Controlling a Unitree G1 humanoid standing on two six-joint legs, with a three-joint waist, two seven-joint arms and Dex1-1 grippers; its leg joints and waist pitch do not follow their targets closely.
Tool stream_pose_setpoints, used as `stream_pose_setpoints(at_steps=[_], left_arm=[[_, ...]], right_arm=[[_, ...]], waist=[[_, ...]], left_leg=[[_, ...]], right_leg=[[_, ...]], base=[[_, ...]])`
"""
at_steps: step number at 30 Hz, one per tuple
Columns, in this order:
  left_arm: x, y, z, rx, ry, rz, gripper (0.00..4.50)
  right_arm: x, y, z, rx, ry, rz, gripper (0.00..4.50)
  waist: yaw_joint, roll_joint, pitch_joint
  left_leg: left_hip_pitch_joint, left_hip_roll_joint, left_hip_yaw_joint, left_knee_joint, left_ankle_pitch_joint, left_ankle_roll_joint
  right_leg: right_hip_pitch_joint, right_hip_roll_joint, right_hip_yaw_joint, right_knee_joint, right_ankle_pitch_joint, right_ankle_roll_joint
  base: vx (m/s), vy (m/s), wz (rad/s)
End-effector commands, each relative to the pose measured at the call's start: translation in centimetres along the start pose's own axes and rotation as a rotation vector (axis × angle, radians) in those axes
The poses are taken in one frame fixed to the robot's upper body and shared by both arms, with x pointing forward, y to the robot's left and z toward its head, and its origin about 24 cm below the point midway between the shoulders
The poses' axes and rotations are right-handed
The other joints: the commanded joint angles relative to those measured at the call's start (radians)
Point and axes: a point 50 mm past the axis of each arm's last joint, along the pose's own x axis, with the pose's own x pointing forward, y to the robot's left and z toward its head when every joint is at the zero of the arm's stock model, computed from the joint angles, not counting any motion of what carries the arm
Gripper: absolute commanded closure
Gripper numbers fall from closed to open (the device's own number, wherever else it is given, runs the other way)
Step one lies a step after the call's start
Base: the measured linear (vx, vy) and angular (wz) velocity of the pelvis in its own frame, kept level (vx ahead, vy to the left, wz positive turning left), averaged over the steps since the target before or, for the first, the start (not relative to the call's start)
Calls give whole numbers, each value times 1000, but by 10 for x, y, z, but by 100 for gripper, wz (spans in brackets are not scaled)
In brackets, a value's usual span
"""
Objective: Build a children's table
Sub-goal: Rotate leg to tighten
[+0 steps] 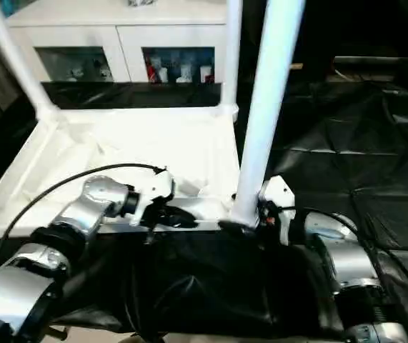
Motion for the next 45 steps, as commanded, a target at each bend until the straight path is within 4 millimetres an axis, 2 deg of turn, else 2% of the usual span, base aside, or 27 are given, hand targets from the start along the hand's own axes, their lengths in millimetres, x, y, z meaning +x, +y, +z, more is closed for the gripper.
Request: stream_pose_setpoints(at_steps=[1,5,6,7,9,11,12,14,15,16,18,20,22,23,24,25,26,29,31,32,36,37,38,41,42,43,45], left_arm=[[-6,-4,-6,-43,-44,-11,450],[-8,-4,-7,-45,-40,-12,450],[-9,-4,-7,-45,-40,-13,450],[-9,-4,-7,-46,-40,-14,450],[-10,-4,-8,-48,-40,-15,450],[-8,-5,-8,-51,-39,-15,450],[-8,-5,-8,-53,-39,-14,450],[-4,-3,-7,-57,-49,30,450],[-1,1,-6,-59,-47,82,450],[3,4,-4,-61,-44,126,450],[5,6,-3,-62,-42,155,450],[16,13,3,-85,-54,258,450],[27,16,10,-95,-62,294,450],[40,15,17,-100,-69,303,450],[44,15,19,-102,-74,302,450],[50,15,22,-106,-79,303,450],[54,14,25,-107,-83,305,450],[69,10,33,-96,-104,279,450],[76,7,39,-86,-121,243,450],[76,7,39,-86,-122,243,450],[72,7,36,-79,-110,230,450],[69,7,35,-76,-107,220,450],[65,7,32,-70,-103,199,450],[49,3,21,-52,-81,101,450],[45,1,18,-50,-71,79,450],[40,0,15,-51,-60,57,450],[32,-1,11,-45,-55,16,450]], right_arm=[[1,3,-2,20,22,61,92],[2,3,-3,17,28,74,135],[3,3,-2,15,27,80,139],[3,3,-2,17,24,85,139],[4,5,-3,23,18,93,167],[6,10,-7,47,13,107,175],[6,12,-8,53,11,108,175],[9,15,-11,84,-9,84,178],[13,15,-14,109,-23,31,180],[17,14,-17,124,-23,-30,181],[20,13,-19,133,-21,-70,181],[32,8,-31,171,19,-251,181],[43,5,-37,220,30,-370,181],[53,4,-39,251,36,-455,181],[56,3,-39,258,39,-482,181],[61,3,-39,267,41,-513,181],[65,3,-38,272,46,-534,181],[80,6,-31,237,43,-521,181],[91,10,-18,226,-37,-447,181],[91,10,-18,226,-39,-445,125],[88,10,-11,216,-80,-384,91],[84,9,-10,205,-86,-360,91],[78,8,-9,179,-85,-334,65],[55,9,-11,108,-48,-196,65],[49,10,-12,96,-38,-162,65],[43,11,-12,86,-29,-127,65],[32,11,-12,67,-9,-65,65]], waist=[[4,-37,-57],[3,-37,-55],[2,-43,-55],[4,-40,-56],[4,-41,-57],[5,-42,-59],[6,-37,-60],[7,-40,-60],[8,-39,-59],[8,-29,-58],[1,-35,-54],[-4,-26,-50],[-15,-29,-44],[-22,-21,-40],[-32,-26,-35],[-37,-27,-32],[-44,-25,-33],[-50,-15,-38],[-53,-11,-41],[-54,-15,-43],[-53,-17,-47],[-52,-16,-47],[-48,-16,-50],[-35,-23,-50],[-31,-22,-51],[-23,-23,-54],[-20,-21,-57]], left_leg=[[25,64,-29,-65,-183,136],[29,65,-29,-71,-221,93],[27,65,-28,-71,-216,93],[28,65,-28,-71,-205,93],[27,63,-27,-66,-180,104],[26,62,-25,-62,-155,119],[27,62,-25,-61,-148,127],[26,60,-25,-60,-145,131],[27,61,-25,-61,-157,128],[27,61,-26,-62,-166,122],[28,60,-27,-68,-213,94],[38,60,-31,-78,-289,33],[39,58,-37,-89,-358,-13],[48,57,-41,-92,-418,-42],[54,53,-46,-95,-487,-62],[58,53,-49,-95,-515,-68],[67,52,-52,-96,-552,-69],[60,51,-55,-106,-554,-66],[63,52,-53,-109,-559,-64],[61,52,-51,-109,-547,-58],[53,50,-45,-108,-489,-29],[50,52,-45,-109,-463,-19],[52,54,-41,-107,-440,-8],[44,55,-33,-98,-374,35],[42,57,-34,-98,-354,45],[41,59,-30,-92,-307,71],[37,60,-30,-88,-276,82]], right_leg=[[37,-42,27,-59,-131,-272],[33,-41,31,-64,-184,-259],[35,-41,32,-63,-179,-258],[34,-41,32,-61,-166,-258],[35,-41,32,-57,-124,-264],[35,-41,32,-53,-92,-269],[35,-40,32,-53,-77,-271],[36,-39,31,-53,-74,-272],[34,-40,32,-55,-90,-270],[33,-40,32,-56,-103,-267],[30,-38,31,-64,-163,-254],[24,-41,34,-78,-287,-226],[24,-43,32,-88,-393,-192],[16,-43,33,-98,-459,-169],[13,-43,29,-107,-524,-149],[11,-44,29,-112,-558,-136],[8,-43,26,-120,-593,-116],[15,-39,25,-121,-525,-110],[15,-37,27,-121,-476,-123],[18,-36,28,-119,-437,-134],[22,-37,36,-110,-348,-169],[27,-37,37,-107,-319,-179],[28,-36,38,-104,-283,-189],[36,-41,39,-102,-277,-198],[38,-42,39,-101,-271,-199],[38,-40,38,-96,-230,-211],[41,-43,38,-89,-194,-225]], base=[[0,0,0],[0,0,0],[0,0,0],[0,0,0],[0,0,0],[0,0,0],[0,0,0],[0,0,0],[0,0,0],[0,0,0],[0,0,0],[0,0,0],[0,0,0],[0,0,0],[-56,24,-3],[-56,24,-3],[0,0,0],[0,0,0],[0,0,0],[0,0,0],[0,0,0],[0,0,0],[0,0,0],[0,0,0],[0,0,0],[0,0,0],[26,-15,-1]])
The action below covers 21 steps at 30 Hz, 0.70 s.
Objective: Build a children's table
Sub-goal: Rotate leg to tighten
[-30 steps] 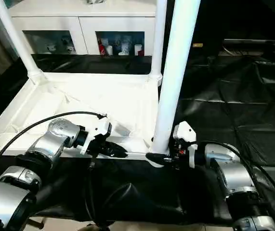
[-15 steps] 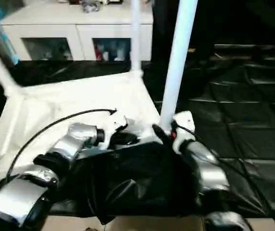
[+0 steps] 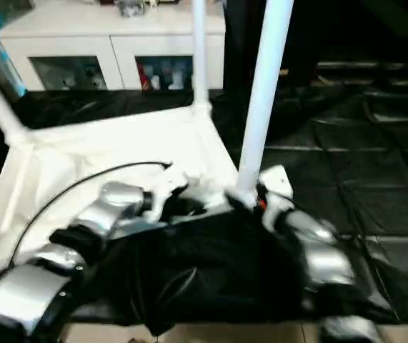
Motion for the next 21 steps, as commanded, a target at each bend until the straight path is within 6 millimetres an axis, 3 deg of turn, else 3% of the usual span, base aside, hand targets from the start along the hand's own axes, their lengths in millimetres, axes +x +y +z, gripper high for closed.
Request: stream_pose_setpoints(at_steps=[1,3,5,9,13,15,16,17,21], left_arm=[[6,-9,6,39,-39,-124,450],[6,-9,6,39,-39,-124,450],[-4,-8,2,45,-23,-153,450],[-19,-8,-4,32,7,-196,450],[-25,-7,-5,25,7,-205,450],[-27,-7,-5,24,8,-205,450],[-27,-7,-5,24,8,-205,450],[-27,-7,-6,24,8,-202,450],[-26,-7,-6,25,3,-193,450]], right_arm=[[8,25,-5,-6,44,248,65],[8,25,-5,-6,44,248,65],[-3,20,-3,-33,63,287,65],[-15,13,1,-51,84,332,65],[-18,13,3,-48,94,371,98],[-18,14,3,-46,98,383,98],[-18,14,3,-46,98,383,111],[-17,15,3,-43,100,392,139],[-15,20,0,-28,101,408,163]], waist=[[10,-29,-58],[15,-24,-60],[25,-29,-64],[35,-26,-68],[33,-26,-60],[32,-31,-55],[33,-28,-55],[32,-29,-55],[32,-30,-55]], left_leg=[[15,68,-36,-69,-224,104],[15,67,-31,-57,-157,146],[16,65,-30,-50,-137,158],[11,69,-32,-43,-92,183],[10,71,-32,-49,-156,157],[13,72,-32,-57,-212,120],[14,73,-33,-59,-222,108],[14,73,-33,-59,-227,102],[13,71,-33,-58,-221,93]], right_leg=[[28,-42,20,-50,-146,-229],[20,-37,18,-36,-31,-264],[24,-39,18,-29,2,-277],[22,-38,14,-18,48,-282],[17,-36,14,-26,-55,-279],[16,-36,17,-34,-130,-269],[17,-38,18,-35,-151,-263],[15,-37,19,-36,-158,-260],[15,-37,21,-34,-142,-258]], base=[[53,-30,-1],[27,-12,0],[0,0,0],[0,0,0],[0,0,0],[0,0,0],[0,0,0],[0,0,0],[0,0,0]])
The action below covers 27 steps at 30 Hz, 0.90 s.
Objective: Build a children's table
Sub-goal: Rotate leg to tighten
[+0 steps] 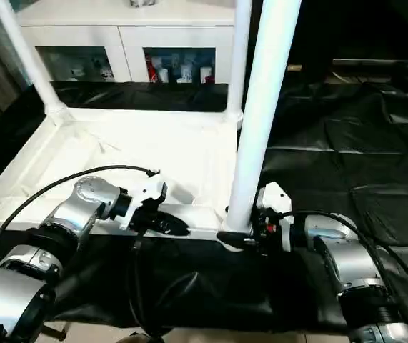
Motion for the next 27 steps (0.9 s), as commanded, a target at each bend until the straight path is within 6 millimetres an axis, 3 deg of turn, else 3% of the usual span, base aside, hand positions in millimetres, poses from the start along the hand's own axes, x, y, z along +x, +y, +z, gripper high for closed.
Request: stream_pose_setpoints(at_steps=[1,4,5,8,10,12,13,15,16,17,19,20,22,23,24,27], left_arm=[[2,-1,1,-1,-28,-1,450],[5,0,2,-4,-36,19,450],[11,5,5,-6,-40,95,450],[19,13,9,-20,-43,219,450],[30,17,15,-35,-67,282,450],[33,17,17,-40,-74,298,450],[46,17,23,-42,-89,320,450],[49,17,25,-41,-92,325,450],[51,17,26,-41,-94,326,450],[64,15,32,-37,-111,323,450],[70,13,35,-34,-120,315,450],[70,13,35,-34,-120,315,450],[81,9,41,-25,-135,288,450],[81,9,41,-17,-135,274,450],[79,8,40,-10,-135,259,450],[72,8,36,-1,-127,232,450]], right_arm=[[5,8,-7,33,20,49,170],[7,10,-10,57,8,33,176],[11,8,-17,116,-26,-70,176],[21,3,-28,178,-39,-257,178],[32,-2,-35,242,-41,-396,178],[35,-3,-37,271,-43,-435,178],[49,-1,-37,308,-44,-492,178],[53,0,-37,313,-43,-500,178],[55,0,-37,315,-42,-504,178],[70,3,-33,324,-46,-523,178],[77,4,-30,320,-53,-520,178],[77,4,-30,320,-53,-520,178],[88,7,-22,303,-90,-491,108],[88,8,-18,289,-111,-459,108],[85,8,-16,274,-120,-432,106],[75,8,-16,237,-115,-382,73]], waist=[[2,-26,-58],[4,-26,-59],[3,-26,-59],[-3,-26,-53],[-14,-20,-46],[-19,-23,-44],[-20,-16,-43],[-34,-20,-34],[-36,-10,-32],[-45,-12,-31],[-51,-12,-34],[-53,-11,-37],[-54,-11,-39],[-58,-8,-38],[-57,-13,-39],[-55,-14,-41]], left_leg=[[31,65,-34,-74,-217,92],[30,63,-33,-71,-205,100],[29,65,-33,-71,-200,102],[35,62,-36,-81,-277,54],[40,59,-41,-91,-358,3],[44,59,-47,-96,-413,-25],[46,58,-49,-97,-426,-31],[56,54,-54,-102,-515,-49],[62,53,-55,-102,-537,-55],[70,52,-58,-103,-573,-63],[62,53,-65,-113,-583,-68],[65,54,-66,-115,-583,-67],[64,54,-63,-119,-570,-62],[62,53,-62,-120,-581,-62],[63,52,-61,-119,-580,-59],[58,53,-58,-118,-545,-37]], right_leg=[[36,-38,22,-57,-129,-263],[36,-39,22,-57,-114,-264],[34,-40,23,-57,-113,-265],[29,-38,21,-70,-226,-242],[21,-40,24,-85,-357,-203],[22,-41,24,-93,-440,-166],[19,-41,25,-95,-448,-159],[12,-39,19,-110,-545,-126],[8,-41,19,-116,-572,-116],[6,-38,15,-124,-593,-102],[14,-36,12,-122,-574,-92],[15,-36,14,-122,-546,-93],[13,-34,18,-120,-485,-112],[14,-32,19,-120,-468,-119],[14,-32,19,-119,-462,-121],[18,-37,25,-115,-424,-140]], base=[[0,0,0],[0,0,0],[0,0,0],[0,0,0],[0,0,0],[0,0,0],[0,0,0],[0,0,0],[0,0,0],[0,0,0],[0,0,0],[0,0,0],[0,0,0],[0,0,0],[0,0,0],[0,0,0]])
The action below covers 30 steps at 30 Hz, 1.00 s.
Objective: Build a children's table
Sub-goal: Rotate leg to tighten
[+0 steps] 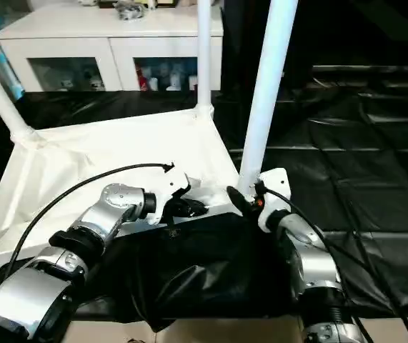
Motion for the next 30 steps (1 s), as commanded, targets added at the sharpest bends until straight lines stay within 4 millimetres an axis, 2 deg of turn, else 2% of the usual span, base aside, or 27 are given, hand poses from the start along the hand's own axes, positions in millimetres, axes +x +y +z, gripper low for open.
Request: stream_pose_setpoints(at_steps=[1,2,4,5,6,7,8,9,13,15,16,19,20,21,24,27,30], left_arm=[[19,-14,21,56,-84,-112,450],[15,-13,19,60,-79,-129,450],[10,-12,17,65,-73,-151,450],[1,-10,11,68,-50,-178,450],[-3,-9,9,72,-44,-191,450],[-6,-8,7,73,-40,-204,450],[-11,-7,5,73,-34,-218,450],[-14,-7,4,74,-29,-231,450],[-31,-3,0,65,-19,-300,450],[-33,-3,0,62,-18,-308,450],[-41,-2,-2,53,-8,-343,450],[-48,0,-4,50,2,-358,450],[-49,0,-4,49,4,-359,450],[-50,1,-5,48,5,-360,450],[-53,2,-5,45,9,-361,450],[-52,2,-5,46,9,-342,450],[-48,3,-5,53,5,-293,450]], right_arm=[[9,44,-15,7,67,322,73],[5,41,-13,-15,66,355,73],[-1,38,-11,-42,64,394,73],[-10,32,-6,-81,55,460,73],[-14,30,-5,-90,56,489,73],[-18,28,-4,-97,61,515,73],[-22,25,-3,-106,71,537,73],[-26,22,-2,-114,81,555,73],[-37,8,-1,-168,146,593,73],[-38,6,-1,-171,153,599,73],[-41,1,2,-173,160,613,73],[-41,-3,5,-174,163,622,105],[-41,-3,6,-174,163,625,106],[-41,-3,6,-173,163,628,114],[-39,-2,6,-169,162,646,147],[-39,2,4,-159,162,667,167],[-38,6,1,-146,159,664,174]], waist=[[0,-17,-40],[3,-19,-42],[14,-22,-45],[20,-21,-47],[23,-25,-48],[29,-23,-52],[32,-24,-56],[34,-23,-58],[47,-25,-60],[50,-24,-63],[53,-24,-65],[54,-23,-65],[54,-23,-65],[53,-23,-61],[52,-26,-55],[52,-26,-54],[52,-28,-56]], left_leg=[[35,69,-50,-99,-522,-27],[29,70,-49,-98,-491,-13],[24,72,-43,-93,-415,17],[21,74,-39,-88,-367,40],[18,73,-37,-85,-347,53],[15,74,-36,-79,-302,75],[9,75,-35,-74,-249,95],[8,75,-34,-69,-212,111],[8,76,-29,-55,-158,145],[7,76,-29,-53,-141,151],[8,76,-30,-50,-124,157],[2,76,-29,-44,-99,176],[2,76,-29,-44,-99,176],[2,77,-29,-47,-131,165],[6,80,-31,-58,-222,110],[8,81,-31,-62,-238,88],[8,80,-30,-60,-224,88]], right_leg=[[-2,-34,19,-79,-386,-158],[6,-35,18,-74,-353,-170],[14,-37,20,-67,-293,-184],[15,-38,20,-63,-252,-199],[20,-39,18,-62,-244,-205],[21,-40,17,-56,-216,-216],[24,-39,15,-47,-157,-230],[24,-38,11,-39,-106,-246],[23,-37,11,-24,-24,-284],[25,-36,9,-19,-8,-288],[24,-35,9,-15,16,-291],[18,-31,7,-8,44,-302],[18,-31,7,-8,44,-302],[17,-32,7,-12,1,-301],[16,-34,11,-23,-125,-282],[15,-34,13,-26,-151,-275],[15,-34,14,-23,-122,-274]], base=[[0,0,0],[0,0,0],[51,-16,2],[57,-29,3],[0,0,0],[0,0,0],[0,0,0],[50,-33,-1],[13,-8,0],[0,0,0],[0,0,0],[0,0,0],[0,0,0],[0,0,0],[0,0,0],[0,0,0],[0,0,0]])
